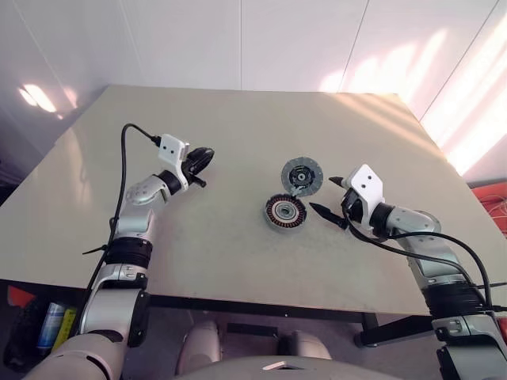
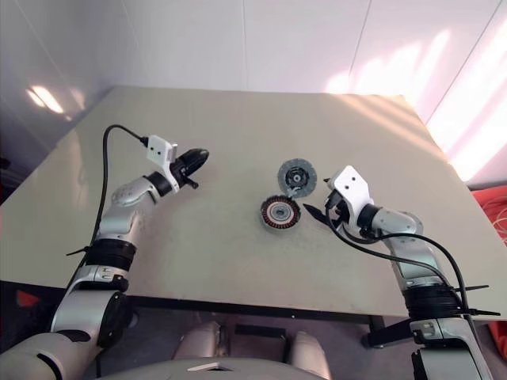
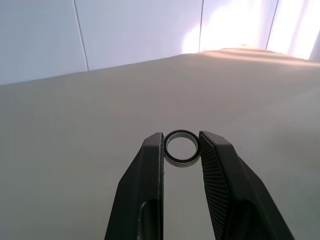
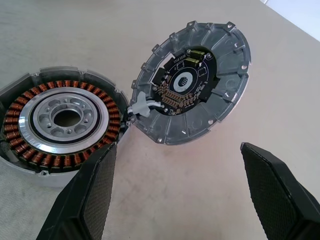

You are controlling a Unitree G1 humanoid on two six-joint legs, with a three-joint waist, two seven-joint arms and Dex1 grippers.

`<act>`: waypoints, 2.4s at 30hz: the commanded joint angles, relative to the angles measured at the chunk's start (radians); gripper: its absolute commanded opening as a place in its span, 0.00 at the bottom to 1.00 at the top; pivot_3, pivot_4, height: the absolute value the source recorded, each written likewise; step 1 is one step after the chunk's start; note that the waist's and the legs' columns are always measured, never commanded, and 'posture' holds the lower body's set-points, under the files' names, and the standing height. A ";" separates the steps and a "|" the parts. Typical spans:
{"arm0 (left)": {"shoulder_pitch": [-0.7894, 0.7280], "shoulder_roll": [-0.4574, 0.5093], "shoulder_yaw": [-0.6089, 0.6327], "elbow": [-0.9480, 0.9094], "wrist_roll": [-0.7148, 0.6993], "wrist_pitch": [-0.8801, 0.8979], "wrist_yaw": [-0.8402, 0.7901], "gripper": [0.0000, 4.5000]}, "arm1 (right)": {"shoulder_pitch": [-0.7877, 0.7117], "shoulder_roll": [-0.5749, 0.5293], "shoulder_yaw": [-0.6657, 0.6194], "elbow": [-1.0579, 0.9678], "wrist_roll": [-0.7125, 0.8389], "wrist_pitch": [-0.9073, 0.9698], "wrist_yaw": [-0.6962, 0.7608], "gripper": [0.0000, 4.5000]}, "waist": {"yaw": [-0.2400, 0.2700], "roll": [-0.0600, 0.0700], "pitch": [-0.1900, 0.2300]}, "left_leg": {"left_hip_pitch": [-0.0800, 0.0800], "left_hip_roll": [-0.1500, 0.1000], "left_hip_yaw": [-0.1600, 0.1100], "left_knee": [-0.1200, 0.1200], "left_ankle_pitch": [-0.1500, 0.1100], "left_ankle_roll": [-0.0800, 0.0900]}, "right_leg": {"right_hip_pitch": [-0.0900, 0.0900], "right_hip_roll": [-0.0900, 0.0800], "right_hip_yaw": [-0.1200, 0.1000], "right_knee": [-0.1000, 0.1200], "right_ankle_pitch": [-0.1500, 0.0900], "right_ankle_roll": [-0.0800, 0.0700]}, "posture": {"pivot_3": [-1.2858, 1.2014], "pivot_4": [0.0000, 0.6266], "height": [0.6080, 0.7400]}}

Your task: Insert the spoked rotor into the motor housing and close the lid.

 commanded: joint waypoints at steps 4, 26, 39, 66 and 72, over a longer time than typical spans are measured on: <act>-0.025 -0.012 -0.006 -0.021 -0.014 0.002 0.000 0.16 | -0.025 0.005 -0.002 -0.001 -0.007 -0.024 -0.003 1.00 | 0.000 0.000 0.000 | 0.000 0.000 0.000 0.000 0.000 0.000 | 0.000 0.000 -0.001 0.000 0.000 0.000 | 0.52 0.00 1.00; -0.273 -0.111 -0.312 0.256 0.070 0.057 -0.473 0.16 | -0.011 0.008 -0.020 -0.011 -0.012 -0.027 -0.037 1.00 | 0.003 0.000 0.000 | 0.000 0.000 0.000 0.000 0.000 0.000 | 0.000 -0.001 -0.001 0.000 0.000 0.000 | 0.52 0.00 1.00; -0.387 -0.213 -0.332 0.483 0.157 -0.089 -0.525 0.16 | 0.023 0.003 -0.036 -0.037 -0.010 -0.032 -0.071 1.00 | 0.004 0.000 0.000 | 0.000 0.000 0.000 0.000 0.000 0.001 | 0.001 -0.001 -0.001 0.000 0.000 0.000 | 0.52 0.00 1.00; -0.343 -0.222 -0.325 0.487 0.197 -0.099 -0.542 0.16 | 0.022 0.004 -0.031 -0.035 -0.011 -0.032 -0.079 1.00 | 0.005 0.000 0.000 | 0.000 0.000 0.000 0.001 -0.001 0.002 | 0.001 -0.002 -0.002 -0.001 0.000 0.000 | 0.52 0.00 1.00; -0.340 -0.216 -0.326 0.482 0.199 -0.097 -0.549 0.16 | 0.022 0.005 -0.031 -0.033 -0.011 -0.034 -0.080 1.00 | 0.005 0.000 0.000 | 0.000 0.000 0.000 0.000 -0.001 0.002 | 0.001 -0.002 -0.002 -0.001 0.000 0.000 | 0.52 0.00 1.00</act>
